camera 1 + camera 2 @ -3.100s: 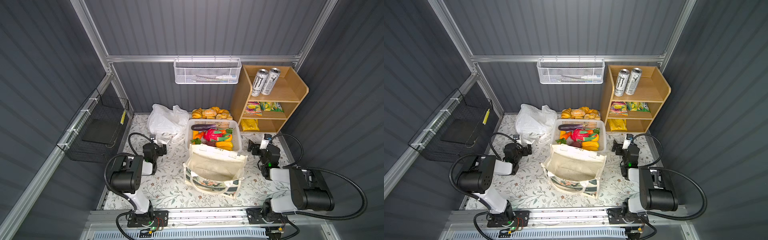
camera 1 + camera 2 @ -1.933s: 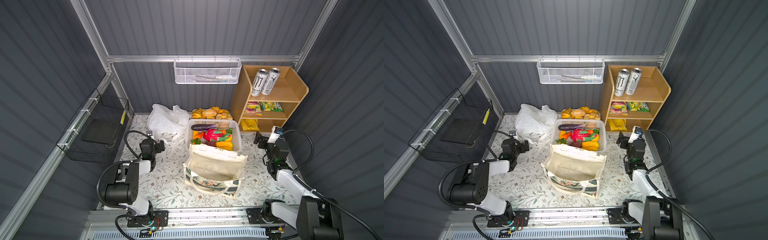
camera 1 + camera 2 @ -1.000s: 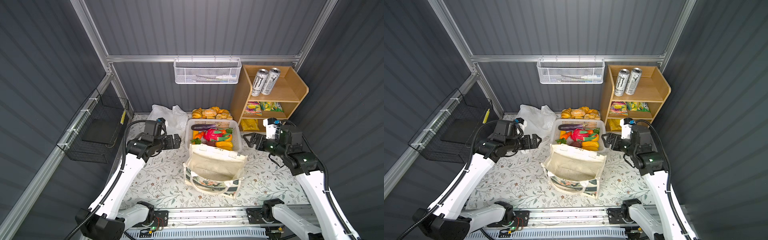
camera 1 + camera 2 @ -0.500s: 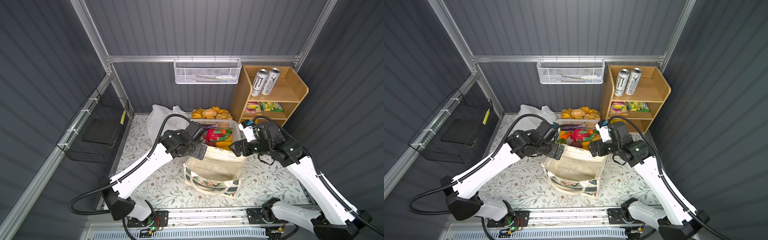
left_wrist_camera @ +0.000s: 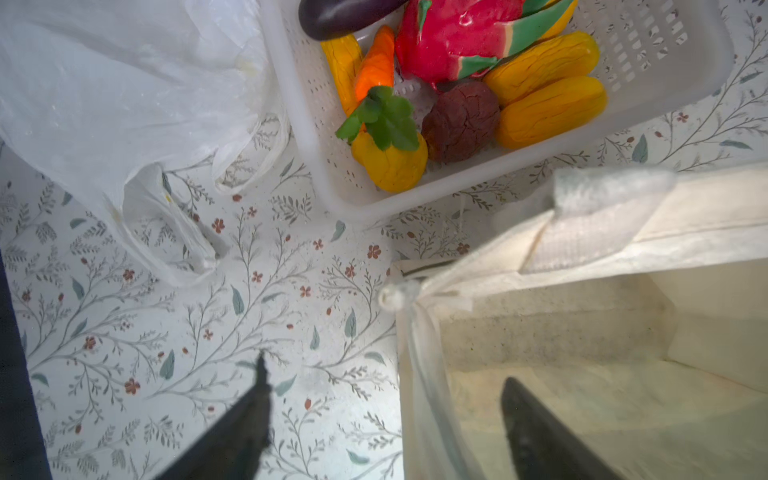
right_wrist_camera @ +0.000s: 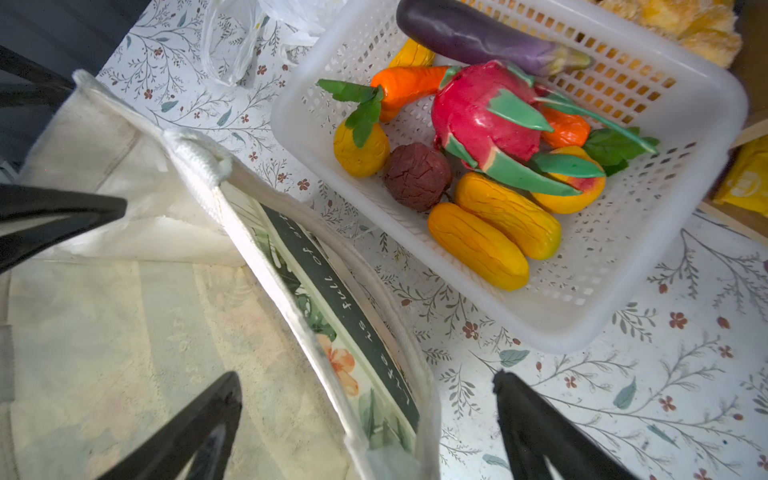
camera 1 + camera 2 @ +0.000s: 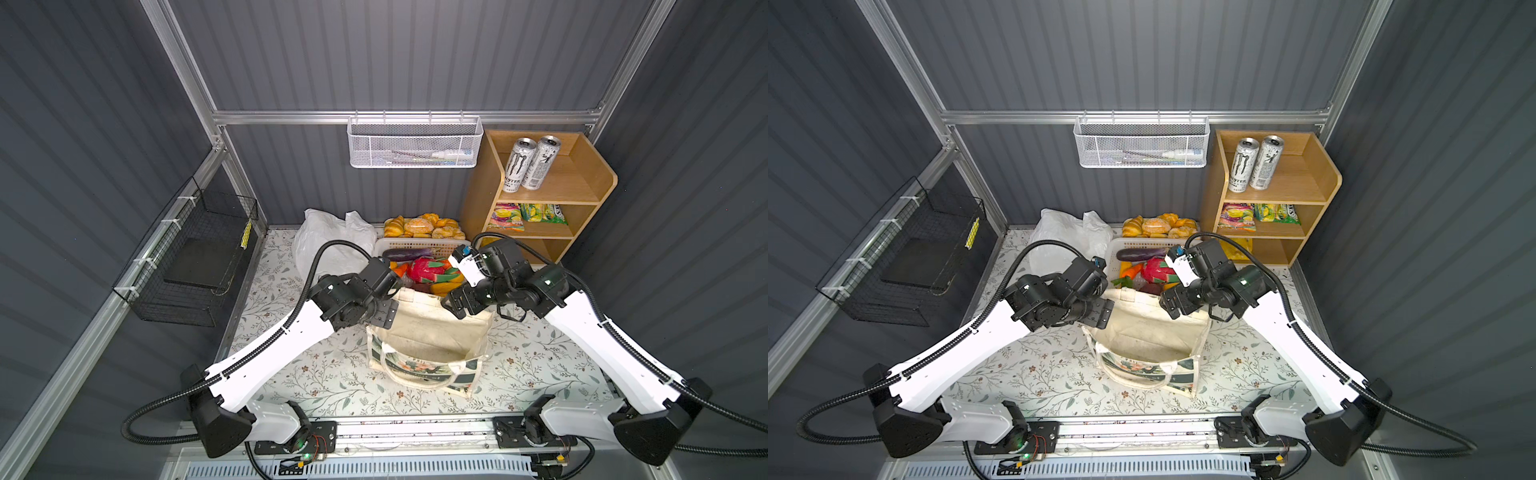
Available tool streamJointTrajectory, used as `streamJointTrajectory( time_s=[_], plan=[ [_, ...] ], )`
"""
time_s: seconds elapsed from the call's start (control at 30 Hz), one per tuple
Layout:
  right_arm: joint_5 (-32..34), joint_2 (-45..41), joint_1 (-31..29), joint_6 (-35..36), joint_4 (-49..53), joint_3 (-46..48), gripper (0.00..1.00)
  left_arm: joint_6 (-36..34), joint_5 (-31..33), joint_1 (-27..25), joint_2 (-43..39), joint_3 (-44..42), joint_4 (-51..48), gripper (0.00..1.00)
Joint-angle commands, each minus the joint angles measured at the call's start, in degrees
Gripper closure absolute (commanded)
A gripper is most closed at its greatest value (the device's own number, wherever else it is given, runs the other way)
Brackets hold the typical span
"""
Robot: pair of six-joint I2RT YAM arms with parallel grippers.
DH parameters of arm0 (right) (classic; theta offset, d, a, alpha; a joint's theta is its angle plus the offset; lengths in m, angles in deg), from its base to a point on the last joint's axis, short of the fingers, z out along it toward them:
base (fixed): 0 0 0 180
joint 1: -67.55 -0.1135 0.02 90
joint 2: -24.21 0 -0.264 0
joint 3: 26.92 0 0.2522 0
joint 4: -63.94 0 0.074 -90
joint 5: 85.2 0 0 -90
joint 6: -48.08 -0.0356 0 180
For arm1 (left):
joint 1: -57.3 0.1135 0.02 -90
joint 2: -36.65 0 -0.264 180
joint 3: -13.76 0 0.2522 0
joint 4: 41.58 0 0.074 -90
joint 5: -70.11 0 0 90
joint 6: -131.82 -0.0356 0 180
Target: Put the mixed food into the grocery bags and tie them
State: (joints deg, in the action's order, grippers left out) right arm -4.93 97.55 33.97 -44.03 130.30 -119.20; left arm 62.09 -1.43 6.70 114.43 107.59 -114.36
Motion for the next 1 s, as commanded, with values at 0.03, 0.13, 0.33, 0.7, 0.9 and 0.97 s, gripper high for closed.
streamJointTrajectory(
  time_s=[0.03,0.13,0.33,0.7,0.9,0.97],
  plan=[
    [-7.76,2.28,-0.39,3.78,1.14,-2.27,0.07,-0.23,2.75,-0.10,-0.52,-1.34,3.07,0.83],
    [-15.28,4.14,-0.66,3.70,-0.15,-2.90,0.12,-2.29,8.23,0.31,-1.51,-1.17,3.64,1.00],
    [-19.81,9.86,-3.83,0.49,-4.58,-5.59,0.27,-10.94,5.69,10.87,-3.58,-0.53,7.90,1.00],
    [-16.92,27.33,-9.47,-13.93,-14.36,-21.49,1.00,-21.52,-2.85,25.82,9.56,12.02,15.64,0.61],
    [-5.09,30.90,-10.49,-25.09,-19.62,-25.25,1.00,-16.17,-3.38,26.70,12.12,26.24,6.64,0.16],
    [-1.63,29.84,-10.76,-28.13,-22.06,-23.63,1.00,-12.74,-4.50,26.62,9.48,26.98,2.70,0.12]
  ],
)
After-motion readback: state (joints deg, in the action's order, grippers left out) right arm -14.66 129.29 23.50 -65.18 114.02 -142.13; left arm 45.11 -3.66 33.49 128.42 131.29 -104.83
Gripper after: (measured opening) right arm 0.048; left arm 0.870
